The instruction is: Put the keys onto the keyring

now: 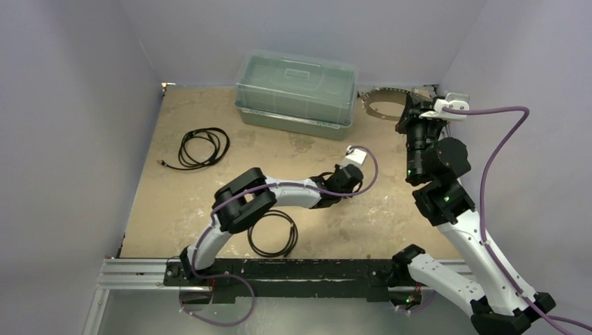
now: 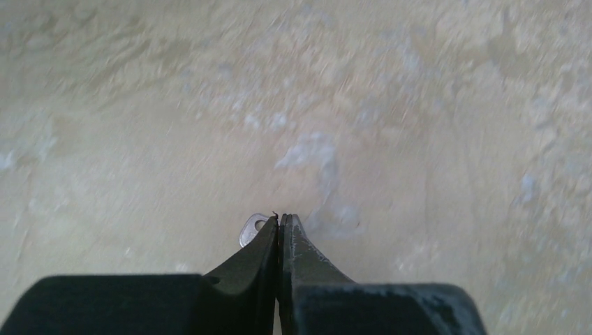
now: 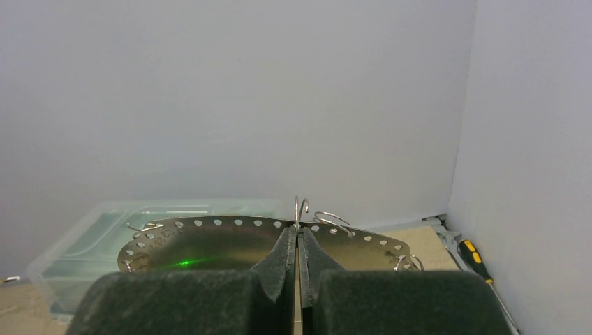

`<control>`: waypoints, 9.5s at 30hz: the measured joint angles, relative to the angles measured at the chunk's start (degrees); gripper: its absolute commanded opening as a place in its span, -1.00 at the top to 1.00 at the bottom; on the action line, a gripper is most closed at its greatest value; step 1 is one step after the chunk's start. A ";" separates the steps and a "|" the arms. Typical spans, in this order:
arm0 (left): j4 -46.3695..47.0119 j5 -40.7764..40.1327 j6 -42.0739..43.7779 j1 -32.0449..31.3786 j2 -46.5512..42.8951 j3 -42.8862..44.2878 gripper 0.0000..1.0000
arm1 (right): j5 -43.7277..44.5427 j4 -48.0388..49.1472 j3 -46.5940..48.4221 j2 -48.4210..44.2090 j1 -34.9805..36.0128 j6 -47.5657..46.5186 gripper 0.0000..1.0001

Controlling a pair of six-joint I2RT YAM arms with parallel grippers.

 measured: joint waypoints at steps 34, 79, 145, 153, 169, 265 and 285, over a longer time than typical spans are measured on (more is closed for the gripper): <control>-8.44 4.17 6.23 0.07 -59.04 -41.33 1.00 | -18.29 -5.66 -3.08 6.45 -0.04 7.32 1.00; -23.76 10.27 12.76 16.83 -72.94 -38.49 1.00 | -44.48 4.74 -11.21 12.09 9.09 6.10 1.00; -14.67 14.14 29.33 17.05 -100.43 -49.70 1.00 | -54.18 7.78 -13.11 10.84 12.13 3.87 1.00; -16.33 19.34 32.26 17.05 -104.54 -49.70 1.00 | -58.90 8.04 -13.11 10.84 15.47 0.46 1.00; -17.46 36.54 36.28 17.05 -105.48 -49.68 1.00 | -72.74 5.20 -12.94 12.96 19.87 -6.01 1.00; -13.86 12.50 19.02 17.07 -36.20 -39.50 1.00 | -66.93 -7.63 -10.32 2.10 31.19 -13.14 1.00; -11.34 18.56 21.49 17.07 -41.09 -37.99 0.35 | -66.27 -7.65 -10.32 2.12 31.54 -13.14 1.00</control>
